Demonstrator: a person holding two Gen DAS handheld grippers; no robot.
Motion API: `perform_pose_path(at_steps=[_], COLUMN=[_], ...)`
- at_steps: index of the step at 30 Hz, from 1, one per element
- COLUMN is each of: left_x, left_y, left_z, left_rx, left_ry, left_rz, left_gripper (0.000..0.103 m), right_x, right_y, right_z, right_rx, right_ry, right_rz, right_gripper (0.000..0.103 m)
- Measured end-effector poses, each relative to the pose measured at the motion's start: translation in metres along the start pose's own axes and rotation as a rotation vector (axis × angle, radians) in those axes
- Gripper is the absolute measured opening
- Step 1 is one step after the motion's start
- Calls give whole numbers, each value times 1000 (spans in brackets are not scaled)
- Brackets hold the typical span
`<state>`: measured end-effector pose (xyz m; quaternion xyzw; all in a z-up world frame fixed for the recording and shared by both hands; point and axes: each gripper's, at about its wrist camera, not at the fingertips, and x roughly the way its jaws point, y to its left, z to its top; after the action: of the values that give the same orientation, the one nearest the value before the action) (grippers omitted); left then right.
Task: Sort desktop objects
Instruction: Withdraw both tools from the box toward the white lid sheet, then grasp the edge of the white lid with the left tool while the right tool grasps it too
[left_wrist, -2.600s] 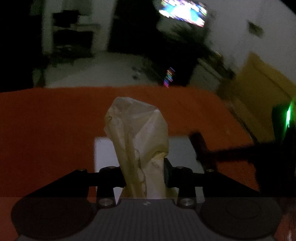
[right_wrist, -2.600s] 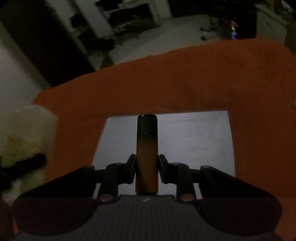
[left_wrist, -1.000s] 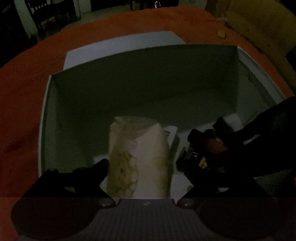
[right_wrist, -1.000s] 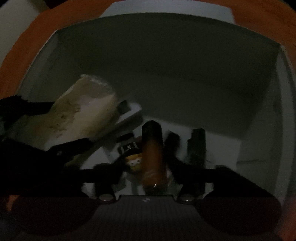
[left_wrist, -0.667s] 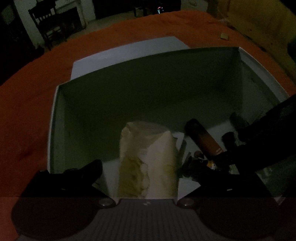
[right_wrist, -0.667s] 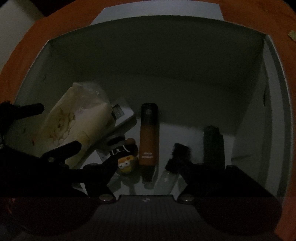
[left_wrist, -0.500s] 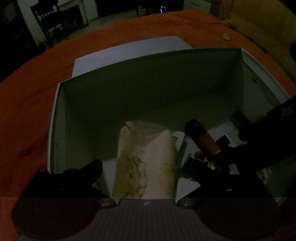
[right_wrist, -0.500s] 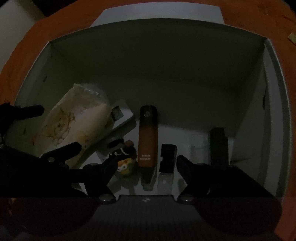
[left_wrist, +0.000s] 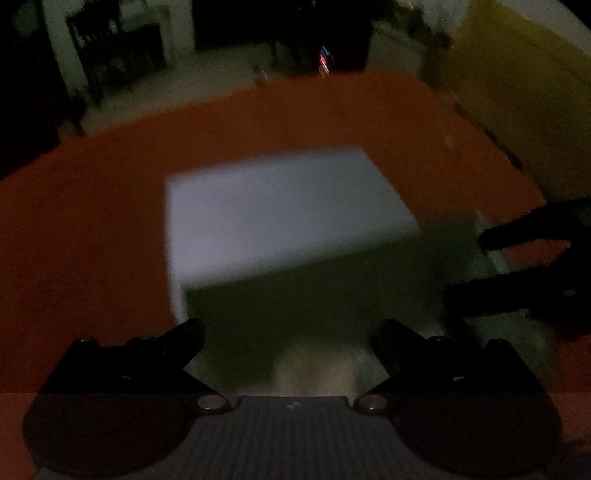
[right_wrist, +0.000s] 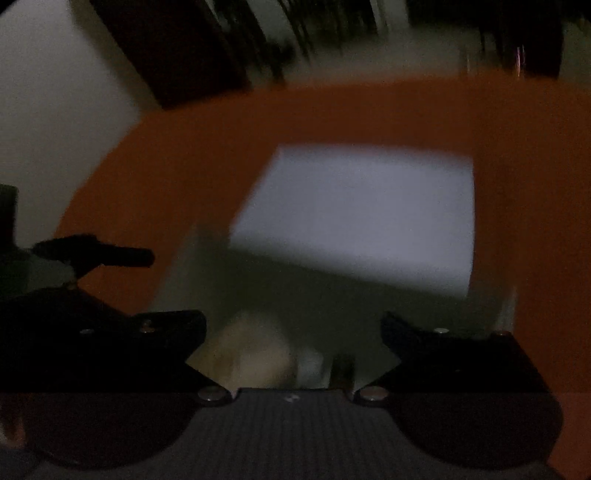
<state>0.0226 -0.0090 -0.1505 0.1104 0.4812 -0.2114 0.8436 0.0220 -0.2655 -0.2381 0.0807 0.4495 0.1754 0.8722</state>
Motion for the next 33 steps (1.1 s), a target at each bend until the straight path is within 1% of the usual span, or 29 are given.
perform_pose_path(at_steps=[2, 3, 4, 5, 7, 8, 9, 10, 13, 15, 16, 17, 19, 20, 21, 22, 23, 24, 26, 28, 30, 31, 33], left_x=[10, 16, 26, 39, 69, 84, 101, 117, 161, 185, 194, 198, 197, 197, 197, 200, 202, 204, 208, 211, 212, 214, 214], left_y=[18, 26, 33, 42, 64, 76, 90, 103, 134, 143, 144, 144, 139, 136, 134, 131, 129, 127, 126, 125, 125, 125, 129], left_z=[25, 36, 45, 53, 71, 79, 85, 88, 86, 77, 74, 72, 68, 66, 63, 60, 57, 55, 52, 52, 51, 50, 49], left_rx=[74, 111, 138, 131, 67, 22, -44, -112, -314, -382, -383, -362, -266, -213, -169, -141, -129, -124, -146, -152, -138, -139, -154], left_ry=[-6, -11, -19, -23, -11, -6, -2, 4, 39, 82, 104, 111, 75, 66, 78, 92, 102, 108, 97, 84, 87, 94, 95], left_rz=[-64, -81, -58, -6, 107, 146, 154, 155, 125, 125, 132, 129, 103, 91, 85, 82, 76, 64, 25, 8, -15, -20, -12], left_gripper=[103, 103, 103, 103, 103, 102, 102, 103, 103, 102, 102, 102, 102, 102, 102, 102, 102, 102, 103, 103, 103, 103, 103], right_x=[2, 5, 18, 32, 75, 92, 109, 124, 162, 178, 184, 190, 202, 208, 216, 223, 229, 232, 235, 237, 239, 240, 239], right_y=[-8, -12, -19, -28, -53, -66, -82, -95, -129, -143, -148, -153, -159, -160, -158, -155, -150, -145, -140, -140, -137, -134, -125], right_z=[27, 40, 53, 66, 92, 101, 108, 113, 119, 117, 115, 112, 106, 103, 98, 93, 90, 89, 91, 91, 90, 90, 88], right_rx=[-62, -92, -121, -143, -122, -84, -32, 16, 151, 211, 236, 255, 266, 258, 229, 190, 163, 158, 168, 242, 309, 318, 294], right_ry=[-83, -114, -101, -82, 2, 27, 56, 85, 147, 164, 169, 184, 238, 276, 326, 371, 398, 394, 383, 368, 344, 335, 313], right_rz=[-49, -74, -102, -137, -263, -297, -307, -297, -274, -272, -272, -273, -285, -297, -311, -301, -260, -234, -257, -285, -315, -328, -343], right_gripper=[103, 103, 103, 103, 103, 103, 103, 103, 103, 103, 103, 103, 103, 103, 103, 103, 103, 103, 103, 103, 103, 103, 103])
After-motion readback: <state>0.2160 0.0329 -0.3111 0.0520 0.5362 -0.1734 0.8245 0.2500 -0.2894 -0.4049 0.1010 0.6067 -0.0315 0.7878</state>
